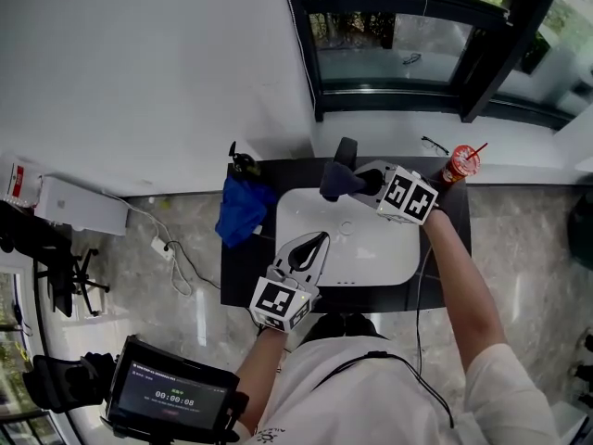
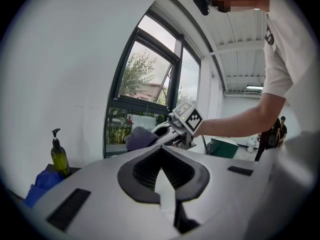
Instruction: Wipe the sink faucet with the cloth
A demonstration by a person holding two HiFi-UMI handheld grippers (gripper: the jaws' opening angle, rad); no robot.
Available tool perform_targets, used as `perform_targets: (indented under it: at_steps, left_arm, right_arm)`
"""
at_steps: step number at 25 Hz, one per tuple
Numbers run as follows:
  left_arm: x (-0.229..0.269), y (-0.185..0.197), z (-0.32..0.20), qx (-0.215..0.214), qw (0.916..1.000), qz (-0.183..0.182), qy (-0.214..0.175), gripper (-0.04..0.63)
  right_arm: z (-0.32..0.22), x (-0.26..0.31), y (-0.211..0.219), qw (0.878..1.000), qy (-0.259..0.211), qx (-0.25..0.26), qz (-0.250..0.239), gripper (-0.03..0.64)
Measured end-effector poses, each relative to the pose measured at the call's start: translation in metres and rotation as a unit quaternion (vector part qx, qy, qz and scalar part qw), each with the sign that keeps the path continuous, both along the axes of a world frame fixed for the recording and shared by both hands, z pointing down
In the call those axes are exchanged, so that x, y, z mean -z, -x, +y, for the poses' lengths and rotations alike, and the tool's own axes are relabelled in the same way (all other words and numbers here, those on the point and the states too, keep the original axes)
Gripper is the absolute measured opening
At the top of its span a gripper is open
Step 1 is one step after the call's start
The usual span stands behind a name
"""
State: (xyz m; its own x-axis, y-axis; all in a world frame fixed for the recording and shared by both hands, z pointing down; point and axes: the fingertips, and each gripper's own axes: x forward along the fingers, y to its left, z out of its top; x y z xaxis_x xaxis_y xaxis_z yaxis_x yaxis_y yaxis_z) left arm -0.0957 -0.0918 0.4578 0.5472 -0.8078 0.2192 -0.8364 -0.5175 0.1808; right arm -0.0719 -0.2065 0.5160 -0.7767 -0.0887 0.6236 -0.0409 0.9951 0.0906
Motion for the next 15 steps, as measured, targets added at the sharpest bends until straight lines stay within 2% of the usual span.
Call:
perform_targets:
  at_steps: [2,5,11,15]
  left_arm:
    - [0.002,-0.002,-0.002,-0.002,1.0,0.001,-0.002,0.0]
    - [0.003,-0.002,-0.003,-0.001,1.0,0.001,-0.003,0.0]
    - [0.002,0.003,-0.002,0.007,1.0,-0.002,-0.007,0.0]
    - [0.0,0.007,0.0,0.012,0.9999,-0.002,-0.006,0.0]
  right_arm:
    - [-0.009,0.019,-0.003,0.999,0.011,-0.022,-0.039,0.104]
    - [-0.038,0.039,-0.012,0.996,-0.01,-0.06,-0.06,0.104]
    - [-0.095,0.045,-0.025,0.988,-0.071,-0.129,-0.039,0.104]
    - [-0.115,0.022,-0.025,0.984,-0.1,-0.15,0.012,0.104]
